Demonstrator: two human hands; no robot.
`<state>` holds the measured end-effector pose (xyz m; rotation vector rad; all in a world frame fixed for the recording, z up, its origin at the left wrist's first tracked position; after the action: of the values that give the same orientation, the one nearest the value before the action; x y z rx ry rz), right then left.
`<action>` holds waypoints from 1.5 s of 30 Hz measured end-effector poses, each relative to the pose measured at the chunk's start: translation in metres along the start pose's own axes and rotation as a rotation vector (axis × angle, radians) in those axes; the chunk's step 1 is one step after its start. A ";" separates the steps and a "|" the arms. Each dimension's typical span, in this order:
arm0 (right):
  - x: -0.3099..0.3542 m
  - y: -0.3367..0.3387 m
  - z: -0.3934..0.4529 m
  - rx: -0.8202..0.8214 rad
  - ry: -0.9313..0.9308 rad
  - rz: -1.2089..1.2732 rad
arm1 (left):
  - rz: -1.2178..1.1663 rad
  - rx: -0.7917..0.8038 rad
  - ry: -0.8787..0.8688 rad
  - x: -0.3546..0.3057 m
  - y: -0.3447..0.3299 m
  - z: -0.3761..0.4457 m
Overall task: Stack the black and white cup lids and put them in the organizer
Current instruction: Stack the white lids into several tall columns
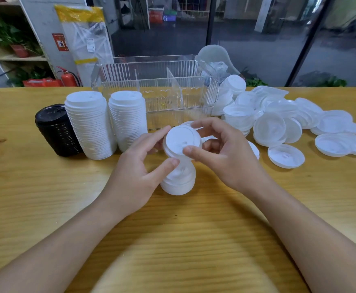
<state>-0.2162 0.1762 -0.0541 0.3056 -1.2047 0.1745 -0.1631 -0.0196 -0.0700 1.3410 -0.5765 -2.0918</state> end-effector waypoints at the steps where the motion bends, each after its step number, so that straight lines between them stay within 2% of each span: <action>1: 0.001 -0.002 -0.001 0.021 0.007 -0.019 | 0.000 -0.021 -0.004 0.000 0.002 0.001; 6: 0.003 -0.007 -0.002 0.047 0.018 -0.124 | 0.037 -0.076 -0.006 -0.003 0.008 0.001; 9: 0.002 -0.005 -0.001 0.069 0.001 -0.151 | 0.048 -0.047 -0.004 -0.003 0.009 0.000; 14: 0.004 0.010 0.000 0.072 -0.025 -0.185 | 0.129 0.133 0.017 0.002 -0.001 0.000; 16: 0.007 0.007 -0.001 0.118 -0.019 -0.186 | 0.139 0.225 0.016 0.003 -0.010 -0.002; 19: 0.004 -0.006 -0.004 0.227 -0.009 -0.318 | 0.132 0.301 0.034 0.007 -0.021 -0.006; 22: -0.001 -0.017 -0.007 0.298 -0.003 -0.376 | 0.137 0.296 0.072 0.011 -0.022 -0.006; 32: -0.002 -0.022 -0.010 0.364 0.031 -0.403 | 0.135 0.303 0.072 0.015 -0.023 -0.004; 40: -0.003 -0.017 -0.008 0.338 0.013 -0.317 | 0.140 0.313 0.023 0.010 -0.023 -0.006; 42: -0.007 -0.005 -0.001 0.230 0.013 -0.289 | 0.136 0.297 0.014 0.009 -0.022 -0.005; 45: -0.017 0.014 0.005 0.079 0.032 -0.459 | 0.166 0.297 0.007 0.006 -0.022 -0.005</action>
<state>-0.2308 0.1879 -0.0664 0.6363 -1.0680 -0.1712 -0.1658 -0.0076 -0.0904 1.4059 -0.9919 -1.9203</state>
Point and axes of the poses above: each hand's wrist, its own z-axis towards the middle knuckle, its own y-axis out of the back of the hand, x = y × z, the point moved 9 cm from there along z, towards the middle knuckle, and after that the axes turned 13 degrees about z, right-handed, at the moved point
